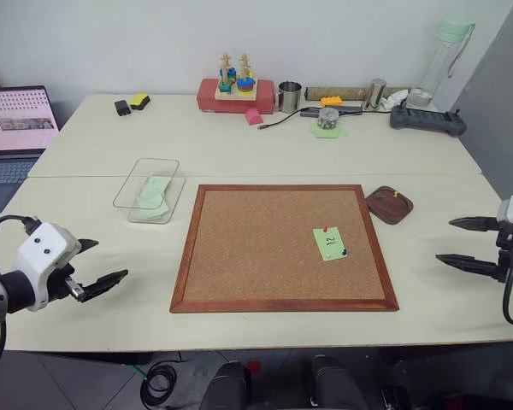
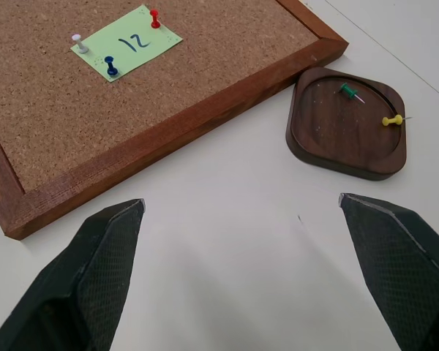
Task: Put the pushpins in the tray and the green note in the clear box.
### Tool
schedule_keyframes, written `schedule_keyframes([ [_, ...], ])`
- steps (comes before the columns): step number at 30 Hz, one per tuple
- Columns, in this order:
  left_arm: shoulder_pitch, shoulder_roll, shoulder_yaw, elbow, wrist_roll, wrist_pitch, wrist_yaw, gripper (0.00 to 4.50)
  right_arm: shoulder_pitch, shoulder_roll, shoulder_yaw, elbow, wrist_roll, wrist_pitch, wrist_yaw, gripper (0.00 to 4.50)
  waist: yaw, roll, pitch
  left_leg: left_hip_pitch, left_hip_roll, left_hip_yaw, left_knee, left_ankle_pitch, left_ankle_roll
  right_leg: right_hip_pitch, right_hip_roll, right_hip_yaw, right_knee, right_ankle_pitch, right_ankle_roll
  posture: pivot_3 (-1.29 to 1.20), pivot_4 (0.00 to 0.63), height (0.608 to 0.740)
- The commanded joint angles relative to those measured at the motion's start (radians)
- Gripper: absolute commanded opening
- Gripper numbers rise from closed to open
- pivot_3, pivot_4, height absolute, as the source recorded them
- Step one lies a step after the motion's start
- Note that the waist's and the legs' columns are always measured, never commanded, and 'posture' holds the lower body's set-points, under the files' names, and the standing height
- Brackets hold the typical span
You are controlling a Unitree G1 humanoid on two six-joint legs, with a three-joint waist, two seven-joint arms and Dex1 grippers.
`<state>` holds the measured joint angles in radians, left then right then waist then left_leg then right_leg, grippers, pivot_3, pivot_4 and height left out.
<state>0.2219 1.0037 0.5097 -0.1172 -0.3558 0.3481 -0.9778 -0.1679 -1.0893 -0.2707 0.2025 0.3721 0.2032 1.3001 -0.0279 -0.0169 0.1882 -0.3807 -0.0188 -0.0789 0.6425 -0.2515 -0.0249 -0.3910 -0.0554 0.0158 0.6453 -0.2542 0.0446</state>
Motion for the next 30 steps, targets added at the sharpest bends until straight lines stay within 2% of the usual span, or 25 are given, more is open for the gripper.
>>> schedule_keyframes([
  [1, 0.006, 0.007, 0.047, -0.015, -0.023, 0.008, -0.03, 4.5, -0.015, -0.008, -0.009, 0.003, -0.004, -0.011, 0.005, 4.48, 0.0, 0.0, 0.0, 0.0, 0.0, 0.0, 0.0, 0.0, 0.0, 0.0, 0.0, 0.0, 0.0, 0.0, 0.0, 0.0, 0.15, 0.74],
  [30, -0.051, -0.005, 0.021, -0.005, -0.013, 0.022, -0.033, 4.5, -0.03, -0.001, 0.01, -0.013, -0.006, -0.01, 0.012, 4.48, 0.0, 0.0, 0.0, 0.0, 0.0, 0.0, 0.0, 0.0, 0.0, 0.0, 0.0, 0.0, 0.0, 0.003, 0.003, 0.0, 0.15, 0.74],
])
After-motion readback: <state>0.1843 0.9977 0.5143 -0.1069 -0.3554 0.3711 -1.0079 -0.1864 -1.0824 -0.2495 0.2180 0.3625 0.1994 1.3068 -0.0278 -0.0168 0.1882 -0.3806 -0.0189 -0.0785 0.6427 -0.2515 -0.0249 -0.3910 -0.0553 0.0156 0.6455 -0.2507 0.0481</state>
